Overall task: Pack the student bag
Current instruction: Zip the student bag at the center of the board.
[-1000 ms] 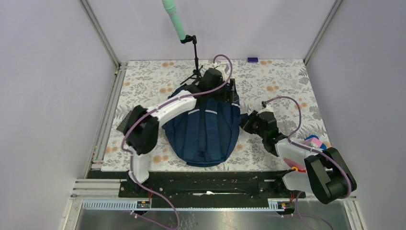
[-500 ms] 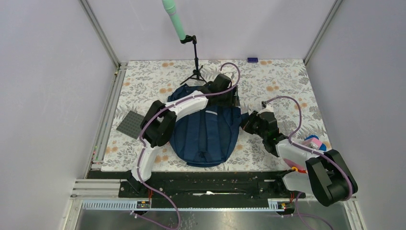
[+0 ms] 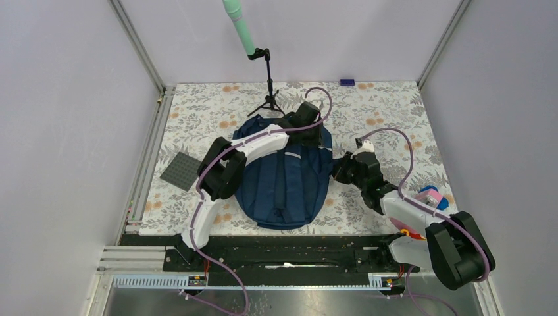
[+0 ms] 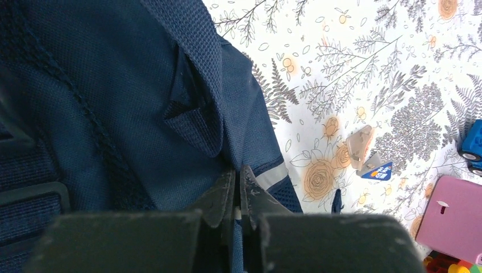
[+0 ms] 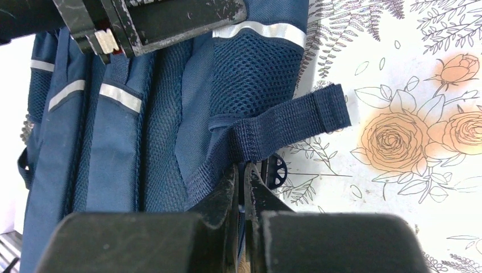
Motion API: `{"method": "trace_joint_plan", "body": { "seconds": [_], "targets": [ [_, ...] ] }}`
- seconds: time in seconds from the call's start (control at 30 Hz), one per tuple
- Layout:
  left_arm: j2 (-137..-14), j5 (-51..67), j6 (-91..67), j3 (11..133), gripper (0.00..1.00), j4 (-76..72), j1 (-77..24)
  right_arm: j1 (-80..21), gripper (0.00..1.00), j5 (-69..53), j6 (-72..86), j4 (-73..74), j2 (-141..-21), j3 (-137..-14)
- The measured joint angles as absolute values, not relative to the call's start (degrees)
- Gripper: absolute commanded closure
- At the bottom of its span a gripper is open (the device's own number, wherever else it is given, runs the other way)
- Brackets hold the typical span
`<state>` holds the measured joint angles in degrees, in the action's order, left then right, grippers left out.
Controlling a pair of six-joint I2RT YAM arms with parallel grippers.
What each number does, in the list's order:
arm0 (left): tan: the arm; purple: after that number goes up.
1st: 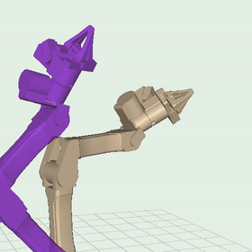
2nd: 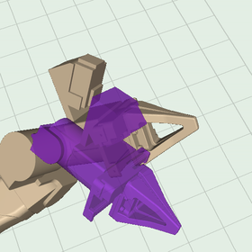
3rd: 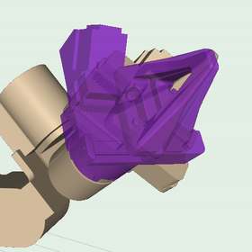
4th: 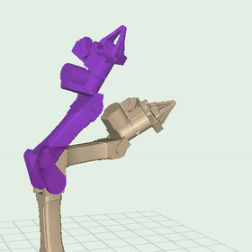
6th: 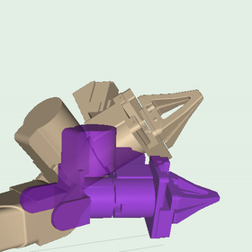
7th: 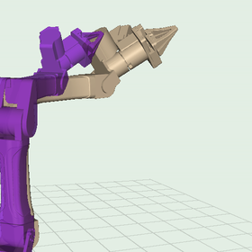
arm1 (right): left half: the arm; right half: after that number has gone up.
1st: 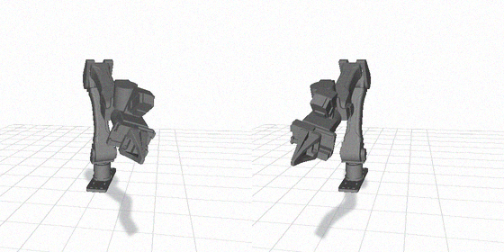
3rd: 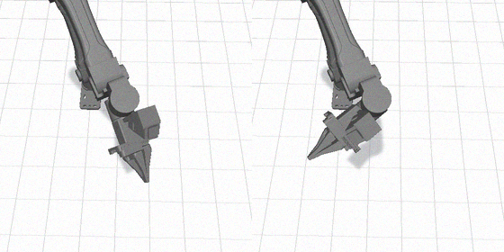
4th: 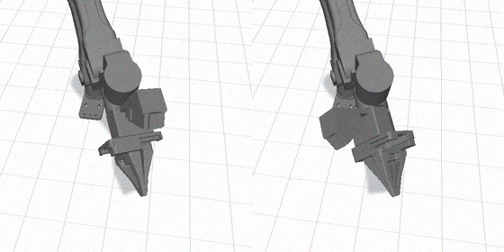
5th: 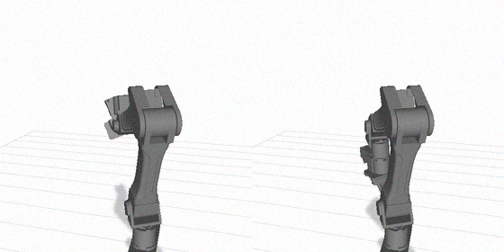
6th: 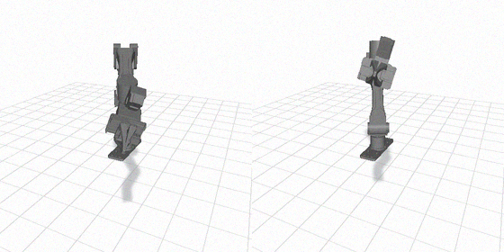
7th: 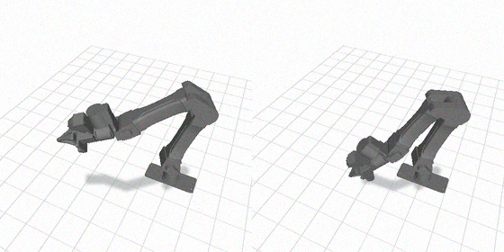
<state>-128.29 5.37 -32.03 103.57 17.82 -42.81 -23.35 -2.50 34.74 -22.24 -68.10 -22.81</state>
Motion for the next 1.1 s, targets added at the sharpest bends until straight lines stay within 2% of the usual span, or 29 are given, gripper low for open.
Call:
{"method": "trace_joint_plan", "body": {
  "seconds": [0.5, 1.1],
  "targets": [
    [-128.0, 8.3, -33.6, 107.1, 1.0, 15.5, -38.9, -28.2, 1.0, 0.8, 28.1, -11.8, -65.0, -26.0],
    [-128.3, 9.0, -36.0, 109.1, 1.0, 11.3, -35.2, -35.4, 1.0, -0.2, 29.8, 0.4, -58.8, -25.8]
  ]
}}
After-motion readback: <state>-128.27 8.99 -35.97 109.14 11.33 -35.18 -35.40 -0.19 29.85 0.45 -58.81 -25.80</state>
